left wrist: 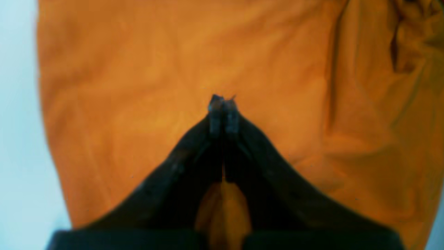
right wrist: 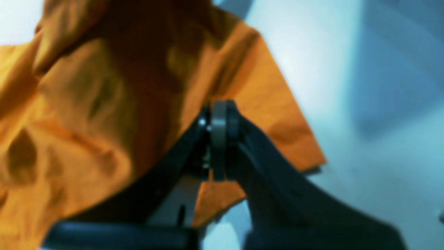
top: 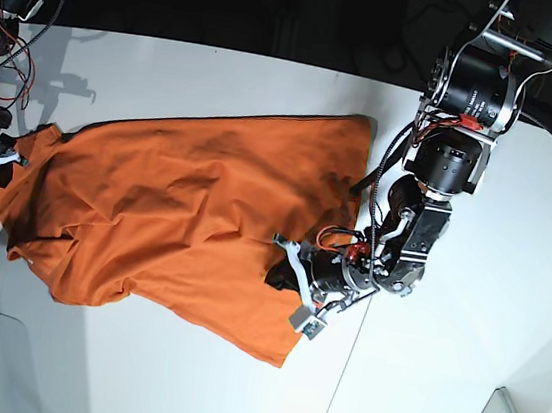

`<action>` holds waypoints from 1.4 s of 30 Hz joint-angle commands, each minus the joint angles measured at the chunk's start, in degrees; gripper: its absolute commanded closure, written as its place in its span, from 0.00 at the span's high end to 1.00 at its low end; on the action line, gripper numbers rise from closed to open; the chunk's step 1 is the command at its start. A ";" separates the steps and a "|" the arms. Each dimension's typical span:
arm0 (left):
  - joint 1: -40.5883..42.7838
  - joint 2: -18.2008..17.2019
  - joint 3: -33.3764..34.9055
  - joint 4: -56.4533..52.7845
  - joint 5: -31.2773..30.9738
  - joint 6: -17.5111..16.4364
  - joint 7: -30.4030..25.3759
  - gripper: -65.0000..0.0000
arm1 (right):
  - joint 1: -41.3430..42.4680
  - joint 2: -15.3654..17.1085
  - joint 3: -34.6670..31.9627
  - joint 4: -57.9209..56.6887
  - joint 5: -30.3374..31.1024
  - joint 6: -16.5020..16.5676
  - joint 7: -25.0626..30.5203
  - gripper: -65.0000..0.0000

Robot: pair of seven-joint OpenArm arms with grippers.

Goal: Layout the t-shirt on the table in an organized manner, then fold the t-shirt properly
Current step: 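Grasp the shirt hem with the left gripper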

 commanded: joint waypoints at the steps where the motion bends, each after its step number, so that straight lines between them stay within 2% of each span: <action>1: -1.73 -0.13 -0.22 -1.11 0.15 -0.15 -1.46 0.00 | 0.85 0.98 -0.15 0.07 -0.96 0.31 1.07 0.00; 3: -1.81 -0.50 -0.22 -4.90 1.95 0.74 -2.03 0.00 | 0.70 1.03 -0.66 -0.96 -2.95 0.28 0.68 0.00; 7: -1.79 -3.19 -0.22 -8.66 2.60 1.57 -1.09 0.00 | -0.94 1.46 -0.59 -1.27 -1.70 0.24 -2.40 0.00; 12: -1.70 -7.91 -0.22 -8.63 2.32 1.55 2.01 0.00 | -7.61 2.21 -0.52 0.87 3.91 0.35 -2.38 0.00; 15: -1.38 -11.32 -0.22 -8.63 0.26 1.44 3.34 0.00 | -13.55 1.88 -0.52 4.55 8.00 1.84 -3.02 0.00; 20: -1.40 -15.34 -0.22 -8.46 -5.07 -2.45 4.74 0.00 | -22.23 0.70 -0.44 13.55 12.90 2.45 -3.72 0.00; 25: -1.40 -16.65 -0.22 -8.44 -6.95 -2.73 5.42 0.00 | -28.09 -0.55 0.26 23.12 14.23 2.49 -3.87 0.00; 27: -1.42 -17.33 -0.22 -8.41 -8.61 -5.35 5.42 0.00 | -28.98 -1.29 0.61 26.56 14.53 2.47 -3.82 0.00; 28: -1.44 -17.73 -0.22 -8.22 -10.38 -5.67 5.44 0.00 | -28.89 -1.64 0.87 27.87 14.53 2.43 -3.78 0.00; 32: -1.38 -20.00 -0.22 -3.32 -17.90 -5.67 8.44 0.10 | -25.14 -1.88 1.25 29.94 13.49 2.23 -1.38 0.00; 35: -0.83 -21.24 -0.22 4.55 -24.11 -5.67 13.14 0.10 | -19.10 -1.86 1.22 29.62 9.90 1.09 -1.14 0.00; 39: 2.32 -20.52 -0.22 18.27 -29.99 -5.67 18.97 0.11 | -10.58 -1.86 1.20 26.45 7.56 0.72 0.28 0.00; 42: 5.97 -18.03 -0.22 27.76 -30.47 -5.67 19.85 0.24 | -3.39 -1.86 1.03 19.85 7.30 0.74 0.28 0.00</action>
